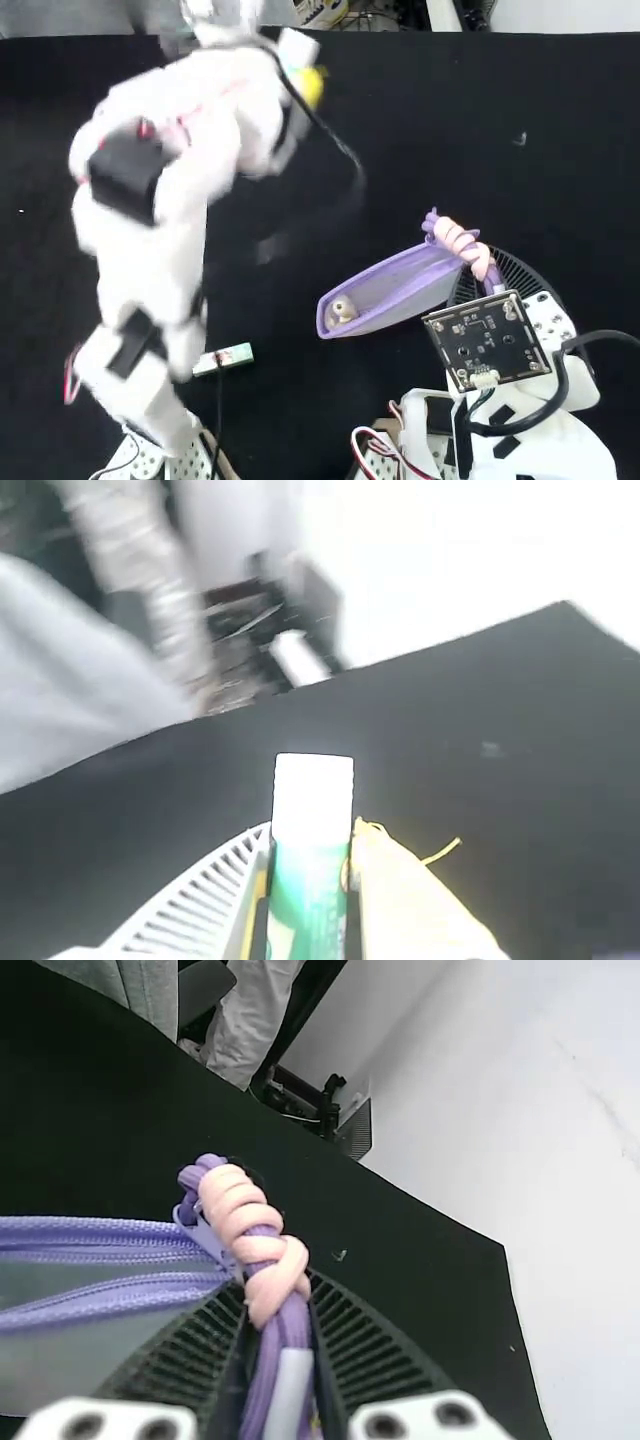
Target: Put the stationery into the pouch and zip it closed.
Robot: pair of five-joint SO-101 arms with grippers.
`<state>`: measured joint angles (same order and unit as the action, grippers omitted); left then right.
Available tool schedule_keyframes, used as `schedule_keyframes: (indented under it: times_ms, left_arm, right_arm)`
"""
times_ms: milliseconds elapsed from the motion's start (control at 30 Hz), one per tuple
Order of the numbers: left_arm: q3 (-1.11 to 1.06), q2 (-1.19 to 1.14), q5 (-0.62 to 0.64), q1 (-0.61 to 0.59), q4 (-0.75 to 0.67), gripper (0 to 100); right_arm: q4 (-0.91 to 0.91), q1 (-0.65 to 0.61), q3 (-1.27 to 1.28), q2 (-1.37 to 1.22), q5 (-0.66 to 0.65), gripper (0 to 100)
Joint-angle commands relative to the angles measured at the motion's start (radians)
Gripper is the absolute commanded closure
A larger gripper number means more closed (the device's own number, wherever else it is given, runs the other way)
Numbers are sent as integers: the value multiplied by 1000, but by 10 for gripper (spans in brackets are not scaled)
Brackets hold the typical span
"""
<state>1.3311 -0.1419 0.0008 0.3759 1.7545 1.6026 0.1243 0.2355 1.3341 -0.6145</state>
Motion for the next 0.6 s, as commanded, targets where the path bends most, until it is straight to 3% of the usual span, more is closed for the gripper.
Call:
schedule_keyframes:
  times_ms: [0,367,567]
  left_arm:
    - [-225,319,8,239,0,972]
    - [-699,661,14,516,-232,972]
    - [-1040,902,12,628,-448,972]
  right_arm:
    - [2,-12,-1,-24,-9,988]
    - [2,-12,-1,-24,-9,988]
    - [2,-12,-1,-24,-9,988]
